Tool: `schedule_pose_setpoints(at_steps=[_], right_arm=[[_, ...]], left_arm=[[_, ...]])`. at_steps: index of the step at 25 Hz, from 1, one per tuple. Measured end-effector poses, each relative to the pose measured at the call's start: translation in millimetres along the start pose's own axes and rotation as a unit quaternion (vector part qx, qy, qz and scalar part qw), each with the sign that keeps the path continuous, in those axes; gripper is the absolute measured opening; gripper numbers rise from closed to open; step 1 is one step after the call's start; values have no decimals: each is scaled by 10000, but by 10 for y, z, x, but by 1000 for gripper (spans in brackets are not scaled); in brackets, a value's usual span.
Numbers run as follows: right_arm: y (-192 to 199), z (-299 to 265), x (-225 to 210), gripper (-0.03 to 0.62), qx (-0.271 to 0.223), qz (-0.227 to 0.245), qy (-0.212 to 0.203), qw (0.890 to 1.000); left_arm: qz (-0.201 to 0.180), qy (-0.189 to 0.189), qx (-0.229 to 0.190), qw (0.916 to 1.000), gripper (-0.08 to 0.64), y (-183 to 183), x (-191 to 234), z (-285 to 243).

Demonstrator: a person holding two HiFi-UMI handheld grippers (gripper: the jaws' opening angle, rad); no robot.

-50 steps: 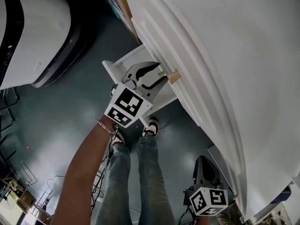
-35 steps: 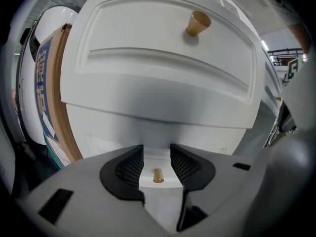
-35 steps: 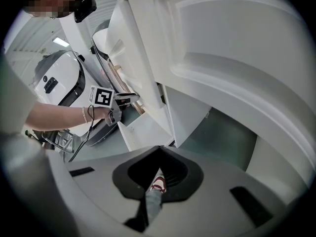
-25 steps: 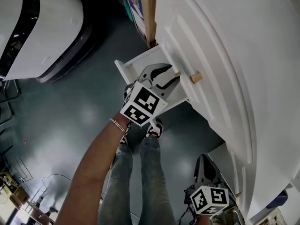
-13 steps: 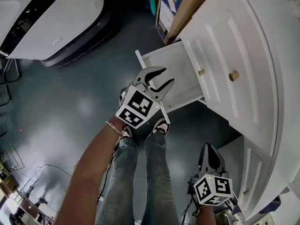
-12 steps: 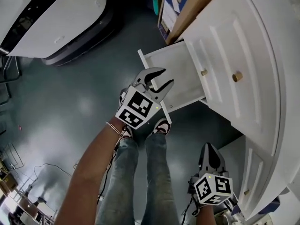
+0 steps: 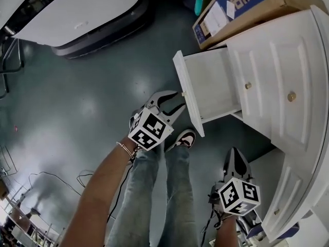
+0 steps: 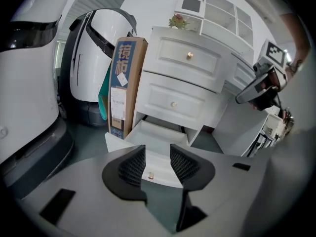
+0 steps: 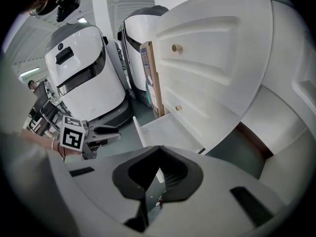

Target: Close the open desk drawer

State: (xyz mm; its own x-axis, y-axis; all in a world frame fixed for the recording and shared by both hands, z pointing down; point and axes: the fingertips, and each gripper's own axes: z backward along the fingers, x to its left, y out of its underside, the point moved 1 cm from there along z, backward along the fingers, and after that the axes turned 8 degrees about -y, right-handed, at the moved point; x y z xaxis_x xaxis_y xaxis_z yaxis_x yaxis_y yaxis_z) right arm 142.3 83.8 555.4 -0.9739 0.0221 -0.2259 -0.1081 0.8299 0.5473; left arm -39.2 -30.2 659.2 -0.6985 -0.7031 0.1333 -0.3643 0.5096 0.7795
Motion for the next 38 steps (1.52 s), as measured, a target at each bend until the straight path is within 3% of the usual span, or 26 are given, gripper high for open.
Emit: schedule_pose_setpoints(at_steps=[7, 17, 24, 38], right_arm=[[25, -474, 92, 6, 17, 131, 60, 9999], [230, -1237, -199, 6, 189, 321, 80, 9993], [283, -1518, -402, 6, 249, 370, 94, 9990], [449, -1370, -850, 6, 385, 110, 142, 9991]], left_arm=[[-54, 184, 84, 9998, 166, 520, 74, -256], [-326, 359, -92, 9988, 165, 939, 138, -945], [-611, 700, -172, 9955, 166, 998, 21, -1168], [-607, 572, -17, 9965, 150, 813, -88, -1496]])
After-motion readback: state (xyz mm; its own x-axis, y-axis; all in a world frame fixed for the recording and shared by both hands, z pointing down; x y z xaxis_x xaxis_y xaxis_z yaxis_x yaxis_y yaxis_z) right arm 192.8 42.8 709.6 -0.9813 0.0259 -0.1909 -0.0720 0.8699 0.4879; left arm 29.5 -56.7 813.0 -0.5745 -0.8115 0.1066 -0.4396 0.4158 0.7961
